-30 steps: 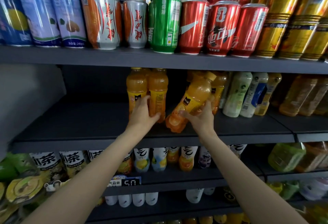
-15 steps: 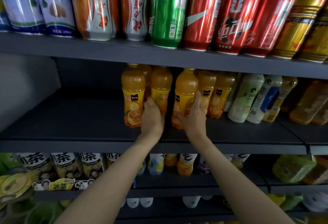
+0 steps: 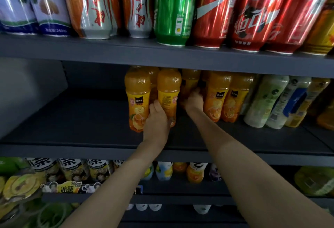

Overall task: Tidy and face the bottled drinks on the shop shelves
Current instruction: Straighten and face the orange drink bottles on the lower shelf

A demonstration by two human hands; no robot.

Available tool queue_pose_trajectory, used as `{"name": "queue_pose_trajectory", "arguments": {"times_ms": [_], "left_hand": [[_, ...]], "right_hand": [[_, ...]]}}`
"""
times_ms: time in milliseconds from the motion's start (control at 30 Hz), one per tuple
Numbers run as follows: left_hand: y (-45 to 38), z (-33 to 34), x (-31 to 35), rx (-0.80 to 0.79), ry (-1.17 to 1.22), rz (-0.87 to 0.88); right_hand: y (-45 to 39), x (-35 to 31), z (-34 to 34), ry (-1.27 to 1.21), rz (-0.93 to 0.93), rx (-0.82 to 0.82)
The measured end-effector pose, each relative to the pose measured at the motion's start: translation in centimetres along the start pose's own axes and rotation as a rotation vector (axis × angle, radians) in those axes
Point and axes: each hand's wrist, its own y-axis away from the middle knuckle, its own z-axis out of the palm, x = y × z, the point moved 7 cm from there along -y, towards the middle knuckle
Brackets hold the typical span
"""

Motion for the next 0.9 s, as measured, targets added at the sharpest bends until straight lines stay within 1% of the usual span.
{"name": "queue_pose_trajectory", "arguments": {"times_ms": [67,167,233,267,333,367,400,433,500,533,567,633,700,733,833,900], "left_hand": [[0.1,-0.3,0.0,-0.005,0.080,0.041],[-0.2,-0.3,0.5,-0.034,0.118,0.108],[-0.9,0.6,1.2,-0.115,0.162,0.107],[-1.2,1.0,1.6,-0.165,0.191,0.110],[-1.4,1.3,2.3,-0.234,0.205,0.170],[-1.2,0.8,2.6,-0.222,0.190,0.228],[-0.8,-0.3,2.7,-0.153,0.177,0.288],[-0.3,-1.8,2.4,-0.033,0.191,0.331],[1.0,-5.4,1.3,0.233,0.258,0.355],[1.6,-6.8,0.4,0.342,0.284,0.332],[2.0,-7.8,-0.8,0.407,0.307,0.279],[2.1,-8.7,-3.2,0.441,0.355,0.137],[1.6,-8.2,-5.1,0.394,0.407,0.016],[1.4,-7.7,-5.7,0.338,0.435,-0.027],[0.9,-5.6,-6.1,0.149,0.462,-0.081],[0.7,-5.3,-6.2,0.116,0.442,-0.110]], "right_hand": [[1.6,0.7,-0.1,0.022,0.004,-0.072],[5.6,1.3,-0.7,-0.052,-0.167,-0.173],[7.9,1.4,-1.2,-0.170,-0.250,-0.271],[8.4,1.5,-1.5,-0.201,-0.269,-0.295],[8.4,1.7,-1.9,-0.193,-0.270,-0.248],[8.2,1.8,-2.2,-0.174,-0.253,-0.180],[8.1,2.0,-2.3,-0.146,-0.234,-0.099],[8.0,2.1,-2.2,-0.113,-0.215,-0.026],[8.0,2.2,-1.7,-0.050,-0.166,0.083],[7.8,2.2,-1.5,-0.029,-0.141,0.122],[7.7,2.0,-1.4,-0.020,-0.117,0.150],[7.3,1.5,-1.1,-0.031,-0.088,0.181],[6.5,1.3,-0.9,-0.037,-0.072,0.201],[6.2,1.3,-0.8,-0.035,-0.054,0.197],[4.7,1.2,-0.5,-0.018,0.004,0.133],[3.8,1.1,-0.5,-0.002,0.046,0.086]]}}
